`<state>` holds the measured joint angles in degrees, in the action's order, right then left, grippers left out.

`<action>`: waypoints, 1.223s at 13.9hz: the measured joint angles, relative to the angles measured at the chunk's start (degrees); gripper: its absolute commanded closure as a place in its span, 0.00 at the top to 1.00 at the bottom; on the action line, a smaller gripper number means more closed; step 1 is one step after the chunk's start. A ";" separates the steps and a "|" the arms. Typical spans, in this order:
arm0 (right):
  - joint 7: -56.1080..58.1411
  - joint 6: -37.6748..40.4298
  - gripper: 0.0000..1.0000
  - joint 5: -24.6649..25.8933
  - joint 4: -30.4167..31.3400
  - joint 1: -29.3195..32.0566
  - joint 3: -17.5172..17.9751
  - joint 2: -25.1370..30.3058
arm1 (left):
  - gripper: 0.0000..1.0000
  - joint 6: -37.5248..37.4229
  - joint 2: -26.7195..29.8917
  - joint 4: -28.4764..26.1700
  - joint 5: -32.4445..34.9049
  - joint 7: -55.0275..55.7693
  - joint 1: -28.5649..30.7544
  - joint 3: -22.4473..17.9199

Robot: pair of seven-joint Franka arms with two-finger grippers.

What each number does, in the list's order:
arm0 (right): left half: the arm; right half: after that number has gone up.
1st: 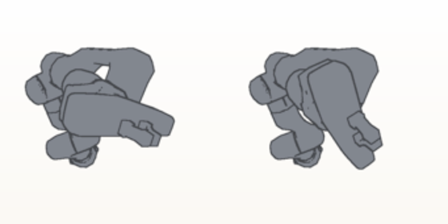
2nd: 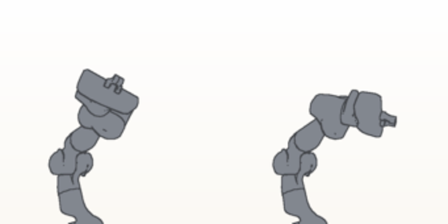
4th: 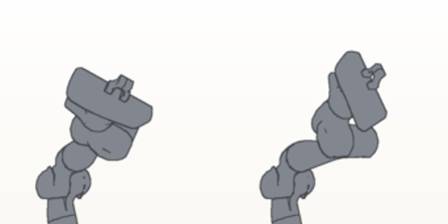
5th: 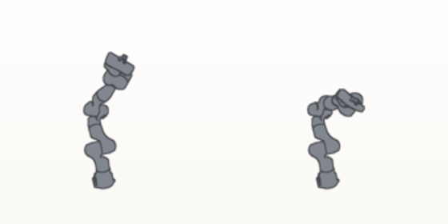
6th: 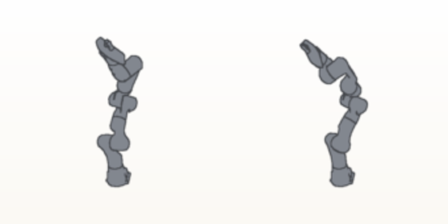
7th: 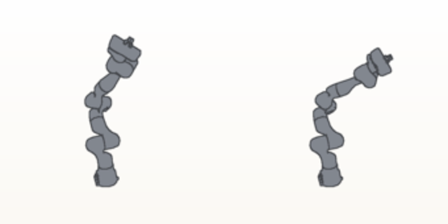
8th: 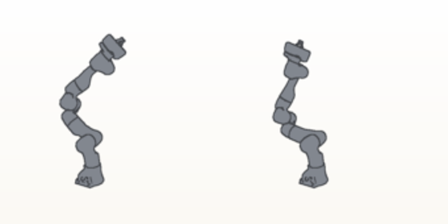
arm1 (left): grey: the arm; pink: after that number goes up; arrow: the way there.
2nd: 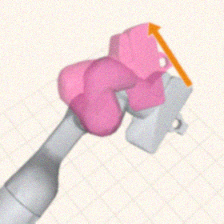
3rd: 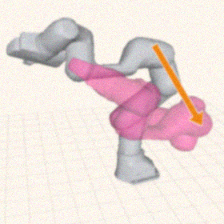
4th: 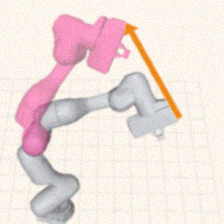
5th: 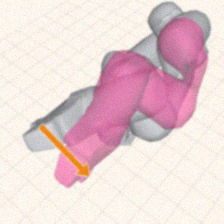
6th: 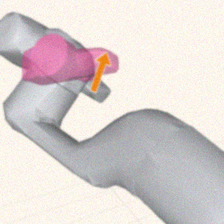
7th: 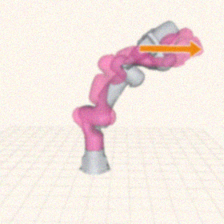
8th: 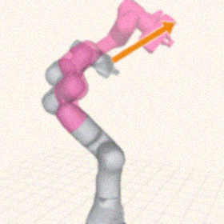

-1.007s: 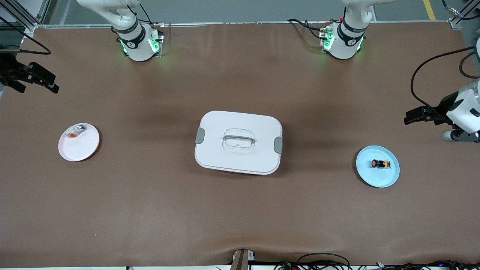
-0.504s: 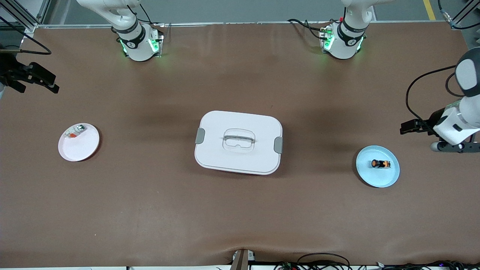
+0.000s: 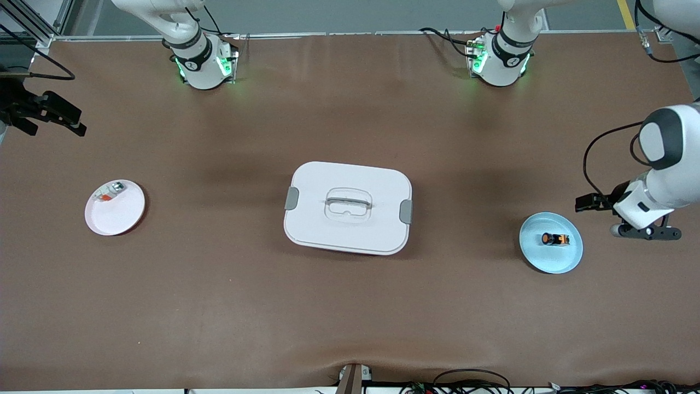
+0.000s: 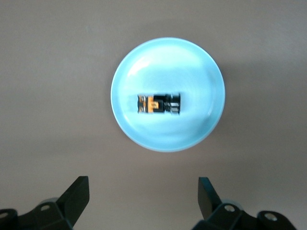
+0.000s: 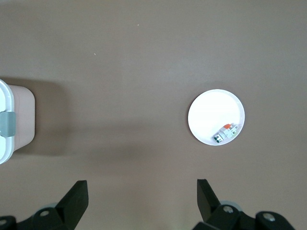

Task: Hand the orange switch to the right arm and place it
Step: 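Lower the left gripper and close it on the orange switch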

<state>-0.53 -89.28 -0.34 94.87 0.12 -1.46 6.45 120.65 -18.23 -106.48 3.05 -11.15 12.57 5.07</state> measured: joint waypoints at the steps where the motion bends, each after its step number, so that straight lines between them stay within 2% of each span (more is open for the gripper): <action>1: 0.00 -0.05 1.00 0.00 0.02 0.00 0.00 0.00 | 1.00 2.07 -1.50 0.00 0.00 -0.04 0.12 0.00; 8: 0.00 -0.06 1.00 0.00 0.11 -0.02 0.09 0.00 | 1.00 12.39 -9.46 0.40 -2.11 0.01 0.41 0.00; 12: 0.00 -0.03 1.00 0.00 0.15 -0.01 0.09 0.00 | 1.00 13.20 -11.65 2.17 -5.03 0.06 0.52 0.04; 17: 0.00 -0.03 1.00 0.00 0.17 -0.01 0.07 0.00 | 1.00 14.10 -13.77 2.78 -5.30 0.11 0.34 0.56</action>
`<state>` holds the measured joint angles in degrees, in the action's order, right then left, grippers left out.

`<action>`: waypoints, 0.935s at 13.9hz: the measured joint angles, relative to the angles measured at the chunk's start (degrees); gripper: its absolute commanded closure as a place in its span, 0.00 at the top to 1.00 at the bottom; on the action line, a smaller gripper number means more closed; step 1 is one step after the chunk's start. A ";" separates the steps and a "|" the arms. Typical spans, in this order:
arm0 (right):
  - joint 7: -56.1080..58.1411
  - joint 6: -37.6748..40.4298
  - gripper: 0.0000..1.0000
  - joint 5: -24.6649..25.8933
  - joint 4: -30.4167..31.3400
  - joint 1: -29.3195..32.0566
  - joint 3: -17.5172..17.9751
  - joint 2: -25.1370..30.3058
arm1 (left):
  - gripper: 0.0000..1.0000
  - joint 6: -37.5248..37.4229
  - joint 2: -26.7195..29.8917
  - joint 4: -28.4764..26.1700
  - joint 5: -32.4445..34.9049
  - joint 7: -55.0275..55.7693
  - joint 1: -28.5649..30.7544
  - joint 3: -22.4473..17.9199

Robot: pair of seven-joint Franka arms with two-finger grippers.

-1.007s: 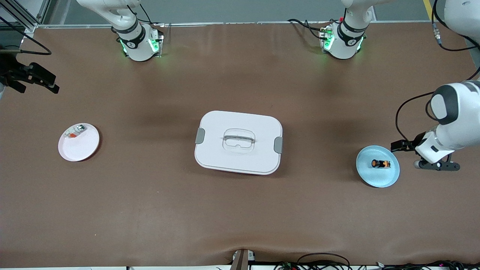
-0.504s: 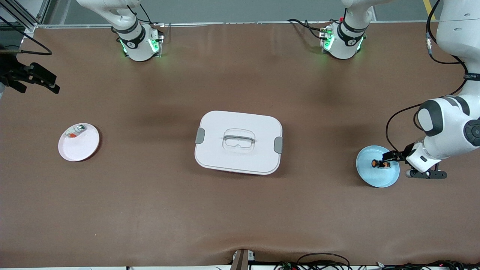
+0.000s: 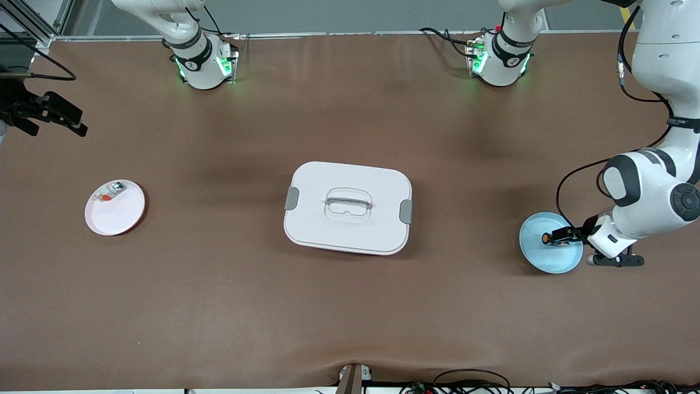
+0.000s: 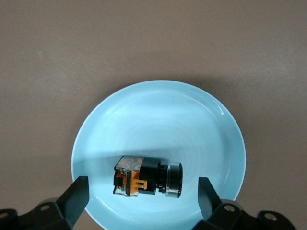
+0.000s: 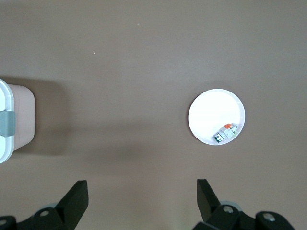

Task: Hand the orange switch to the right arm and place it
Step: 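Lower the left gripper and close it on the orange switch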

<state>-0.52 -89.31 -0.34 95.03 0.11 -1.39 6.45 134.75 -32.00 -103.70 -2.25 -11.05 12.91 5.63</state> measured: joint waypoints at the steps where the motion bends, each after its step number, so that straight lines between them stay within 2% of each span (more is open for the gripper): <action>1: 0.00 0.00 1.00 0.00 0.01 0.00 0.00 0.00 | 1.00 0.00 -0.34 -0.02 0.00 0.00 -0.05 0.03; 13: 0.00 0.00 1.00 0.00 0.05 0.00 0.00 0.00 | 1.00 0.00 -3.31 -0.61 0.00 -0.09 0.40 0.02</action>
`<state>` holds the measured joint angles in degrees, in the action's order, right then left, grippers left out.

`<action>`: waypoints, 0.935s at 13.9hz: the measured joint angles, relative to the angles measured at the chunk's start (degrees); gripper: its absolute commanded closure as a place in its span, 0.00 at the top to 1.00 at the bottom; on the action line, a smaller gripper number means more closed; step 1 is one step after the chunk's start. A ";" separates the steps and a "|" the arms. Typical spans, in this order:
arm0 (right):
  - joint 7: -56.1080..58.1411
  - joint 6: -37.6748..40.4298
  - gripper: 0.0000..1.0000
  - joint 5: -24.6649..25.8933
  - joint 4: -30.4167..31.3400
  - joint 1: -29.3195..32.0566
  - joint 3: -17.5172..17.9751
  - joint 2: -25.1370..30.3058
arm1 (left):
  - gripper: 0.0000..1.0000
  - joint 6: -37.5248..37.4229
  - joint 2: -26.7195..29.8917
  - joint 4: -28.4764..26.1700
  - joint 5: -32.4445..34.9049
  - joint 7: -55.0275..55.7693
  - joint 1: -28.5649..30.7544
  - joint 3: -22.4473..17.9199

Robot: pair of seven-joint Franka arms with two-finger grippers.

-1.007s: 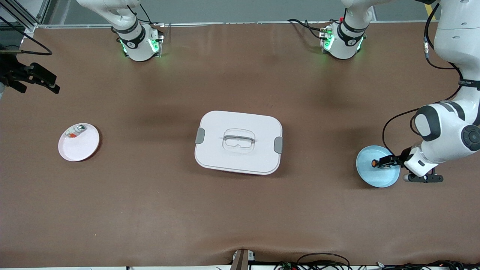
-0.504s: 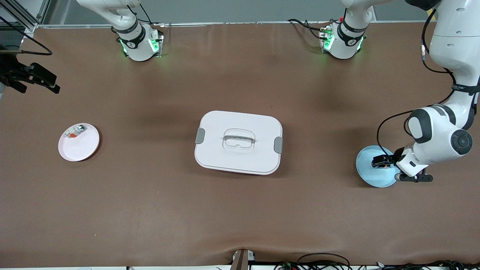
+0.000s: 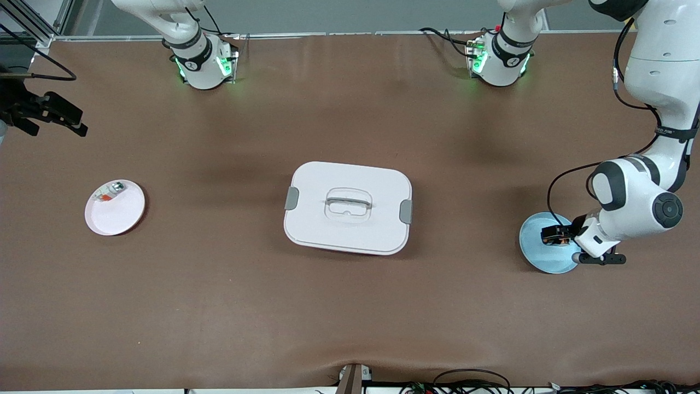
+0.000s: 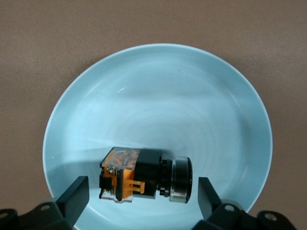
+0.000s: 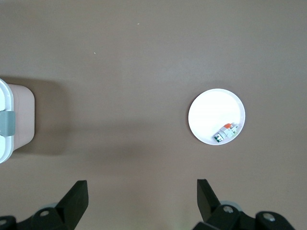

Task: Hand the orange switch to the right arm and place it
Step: 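Lower the left gripper and close it on the orange switch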

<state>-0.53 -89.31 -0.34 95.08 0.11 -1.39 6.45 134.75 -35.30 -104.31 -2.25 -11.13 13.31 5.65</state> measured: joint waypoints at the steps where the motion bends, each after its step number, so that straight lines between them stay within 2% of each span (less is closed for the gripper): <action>1: 0.00 0.00 1.00 0.00 0.00 0.00 0.00 0.00 | 1.00 0.11 -0.10 0.00 0.00 0.00 0.00 0.00; 8: 0.00 0.02 1.00 0.00 0.01 0.00 0.00 0.00 | 1.00 1.58 -1.09 0.00 0.00 -0.01 0.01 0.00; 11: 0.00 0.03 1.00 0.00 0.01 0.02 -0.06 0.00 | 0.46 1.65 -1.09 0.00 0.00 -0.02 0.00 0.00; 12: 0.00 0.03 1.00 0.00 0.01 0.02 -0.07 0.00 | 0.40 1.65 -1.09 0.00 0.00 -0.02 0.00 0.01; 13: 0.00 0.03 1.00 0.00 0.01 0.02 -0.07 0.00 | 0.39 1.66 -1.09 0.01 0.00 -0.02 -0.01 0.02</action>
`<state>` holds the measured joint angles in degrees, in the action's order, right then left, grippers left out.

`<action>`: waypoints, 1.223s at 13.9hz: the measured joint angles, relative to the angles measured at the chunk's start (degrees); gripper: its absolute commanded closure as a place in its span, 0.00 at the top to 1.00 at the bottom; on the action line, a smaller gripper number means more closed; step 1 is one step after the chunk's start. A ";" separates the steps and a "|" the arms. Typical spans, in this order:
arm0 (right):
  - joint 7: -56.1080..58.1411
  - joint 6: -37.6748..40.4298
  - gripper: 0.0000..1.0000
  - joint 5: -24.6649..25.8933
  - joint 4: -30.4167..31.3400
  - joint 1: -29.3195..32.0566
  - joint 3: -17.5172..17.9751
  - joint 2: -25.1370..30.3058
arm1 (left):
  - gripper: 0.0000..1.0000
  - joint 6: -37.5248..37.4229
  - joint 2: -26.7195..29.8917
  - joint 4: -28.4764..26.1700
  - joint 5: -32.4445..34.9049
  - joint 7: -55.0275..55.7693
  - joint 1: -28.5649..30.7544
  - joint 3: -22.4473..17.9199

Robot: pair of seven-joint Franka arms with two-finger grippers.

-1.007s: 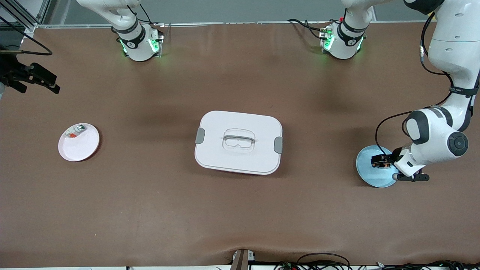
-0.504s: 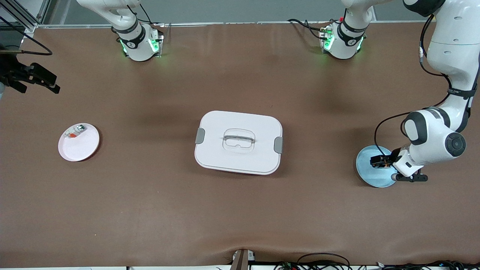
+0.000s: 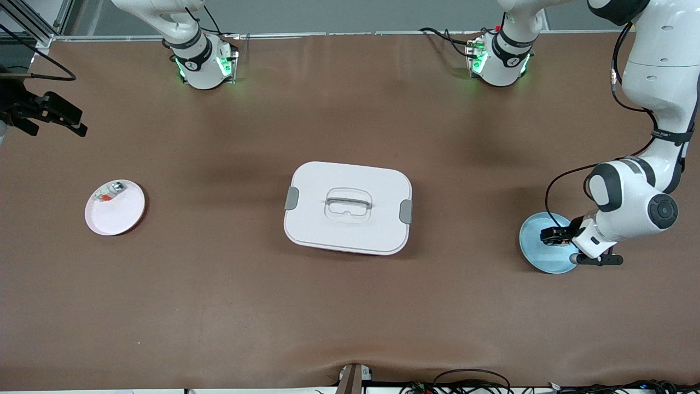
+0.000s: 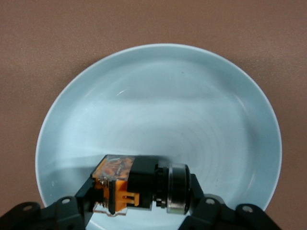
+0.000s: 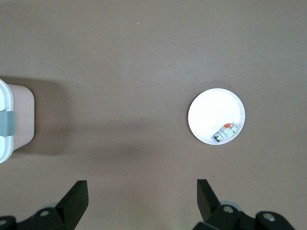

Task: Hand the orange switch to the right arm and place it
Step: 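Lower the left gripper and close it on the orange switch, then lift the switch with the left gripper and carry it over the white box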

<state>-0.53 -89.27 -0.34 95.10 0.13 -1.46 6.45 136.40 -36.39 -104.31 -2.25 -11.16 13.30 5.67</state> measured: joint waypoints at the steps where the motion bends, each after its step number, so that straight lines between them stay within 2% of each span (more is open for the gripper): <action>1: 0.00 0.00 1.00 0.00 0.00 0.00 0.00 0.00 | 0.34 0.00 0.00 0.04 0.00 0.00 0.00 0.00; 2: 0.00 0.00 1.00 0.00 0.00 0.00 0.00 0.00 | 0.31 0.00 0.00 0.10 0.00 0.00 -0.01 0.01; 10: -0.02 0.09 1.00 0.00 0.02 0.01 -0.06 0.00 | 0.31 0.07 1.95 1.35 0.00 1.51 -0.47 0.46; 14: -0.03 0.09 1.00 0.00 0.03 0.02 -0.07 0.00 | 0.31 -3.92 5.96 1.49 0.00 6.01 -0.49 2.34; 17: -0.03 0.06 1.00 0.00 0.03 0.01 -0.06 0.00 | 0.31 -9.55 9.96 1.95 -1.05 10.79 -0.47 4.03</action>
<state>-0.55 -89.21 -0.34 95.12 0.14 -1.52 6.45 126.86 -26.43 -102.35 -3.30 -0.36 12.83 9.69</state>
